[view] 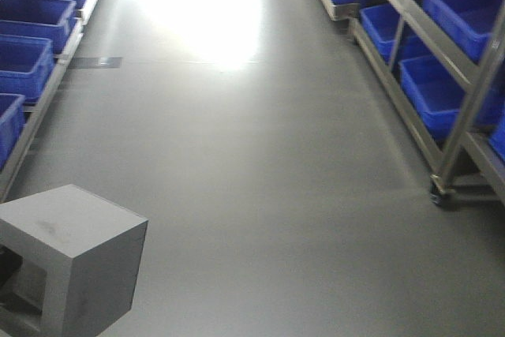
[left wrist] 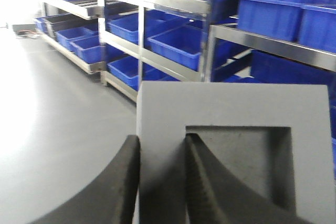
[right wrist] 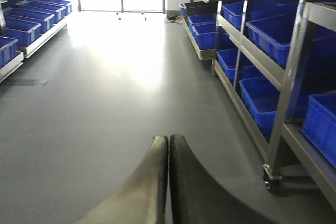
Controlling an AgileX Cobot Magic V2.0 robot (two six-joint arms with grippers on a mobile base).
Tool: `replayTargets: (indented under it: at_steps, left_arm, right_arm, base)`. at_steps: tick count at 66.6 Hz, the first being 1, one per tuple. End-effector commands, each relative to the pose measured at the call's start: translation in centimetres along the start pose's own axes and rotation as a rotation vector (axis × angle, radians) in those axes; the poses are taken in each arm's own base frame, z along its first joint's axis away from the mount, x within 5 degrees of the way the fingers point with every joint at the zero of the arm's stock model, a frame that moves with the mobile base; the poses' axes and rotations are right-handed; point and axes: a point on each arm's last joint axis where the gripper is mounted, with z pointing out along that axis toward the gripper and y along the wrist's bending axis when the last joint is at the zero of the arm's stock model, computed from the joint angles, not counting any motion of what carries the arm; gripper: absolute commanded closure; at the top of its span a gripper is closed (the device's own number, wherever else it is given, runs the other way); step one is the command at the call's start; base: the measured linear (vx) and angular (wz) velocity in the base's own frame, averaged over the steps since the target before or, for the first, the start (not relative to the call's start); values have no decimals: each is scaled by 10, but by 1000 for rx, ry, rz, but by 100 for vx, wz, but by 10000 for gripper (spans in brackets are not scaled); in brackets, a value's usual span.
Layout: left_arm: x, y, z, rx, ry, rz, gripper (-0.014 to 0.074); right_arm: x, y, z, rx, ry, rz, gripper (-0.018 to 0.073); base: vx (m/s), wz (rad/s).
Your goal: Sort gray base to blue bin
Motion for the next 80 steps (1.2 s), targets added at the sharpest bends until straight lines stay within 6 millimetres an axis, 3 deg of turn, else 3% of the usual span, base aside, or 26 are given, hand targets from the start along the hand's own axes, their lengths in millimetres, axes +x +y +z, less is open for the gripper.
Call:
replayTargets:
  at_steps: [1, 25, 80]
  left_arm:
    - [-19, -5, -2, 44, -121, -12, 603]
    - [-19, -5, -2, 44, -121, -12, 603]
    - [-19, -5, -2, 44, -121, -12, 603]
  right_arm:
    - [-5, 0, 0, 7, -73, -14, 564]
    - [-5, 0, 0, 7, -74, -14, 564]
    - [-5, 0, 0, 7, -73, -14, 564]
  base:
    - [28, 50]
    - [32, 27]
    - [40, -7]
